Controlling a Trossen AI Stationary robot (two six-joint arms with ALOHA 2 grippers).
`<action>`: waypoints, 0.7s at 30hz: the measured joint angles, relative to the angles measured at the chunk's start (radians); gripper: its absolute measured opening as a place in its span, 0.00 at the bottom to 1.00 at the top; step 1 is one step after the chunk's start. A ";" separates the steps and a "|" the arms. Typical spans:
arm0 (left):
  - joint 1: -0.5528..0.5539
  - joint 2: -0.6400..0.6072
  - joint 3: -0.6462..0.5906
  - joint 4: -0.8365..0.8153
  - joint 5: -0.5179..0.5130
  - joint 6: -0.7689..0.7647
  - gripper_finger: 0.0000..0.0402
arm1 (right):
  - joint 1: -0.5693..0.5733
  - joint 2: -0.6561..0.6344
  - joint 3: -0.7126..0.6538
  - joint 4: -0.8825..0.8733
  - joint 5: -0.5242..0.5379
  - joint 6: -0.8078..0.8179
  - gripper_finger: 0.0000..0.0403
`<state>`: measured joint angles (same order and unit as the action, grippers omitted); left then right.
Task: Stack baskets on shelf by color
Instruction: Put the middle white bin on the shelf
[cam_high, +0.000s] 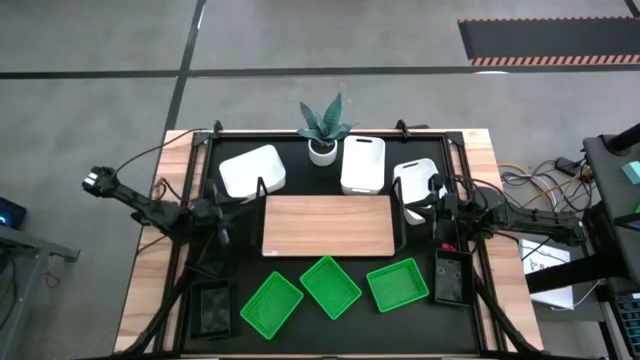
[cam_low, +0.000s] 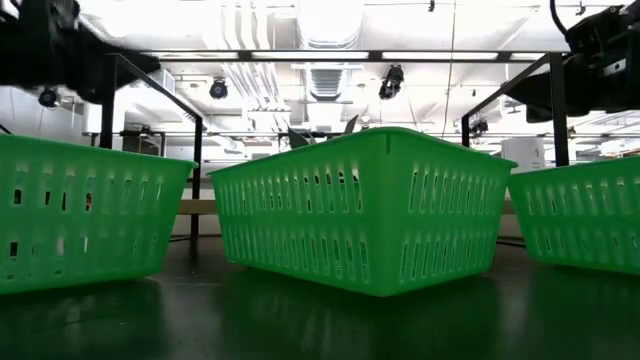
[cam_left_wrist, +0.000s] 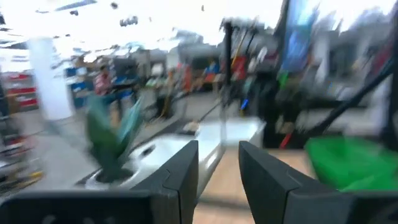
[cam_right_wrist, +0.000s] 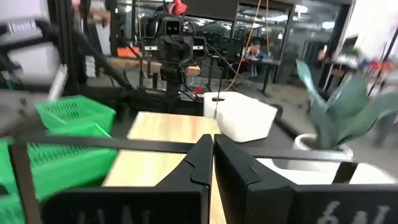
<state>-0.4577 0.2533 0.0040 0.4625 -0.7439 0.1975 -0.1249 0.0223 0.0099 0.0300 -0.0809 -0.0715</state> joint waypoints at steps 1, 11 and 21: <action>0.000 -0.001 0.000 0.041 0.024 -0.001 0.25 | 0.000 0.000 0.000 0.003 -0.001 0.044 0.02; -0.001 0.020 0.001 0.228 0.316 -0.034 0.25 | 0.000 0.000 0.002 0.135 0.001 0.235 0.02; 0.000 0.104 0.033 0.343 0.339 -0.034 0.25 | 0.000 0.000 0.029 0.197 0.002 0.272 0.02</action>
<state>-0.4580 0.3569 0.0368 0.8051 -0.4045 0.1635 -0.1249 0.0223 0.0390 0.2275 -0.0792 0.2006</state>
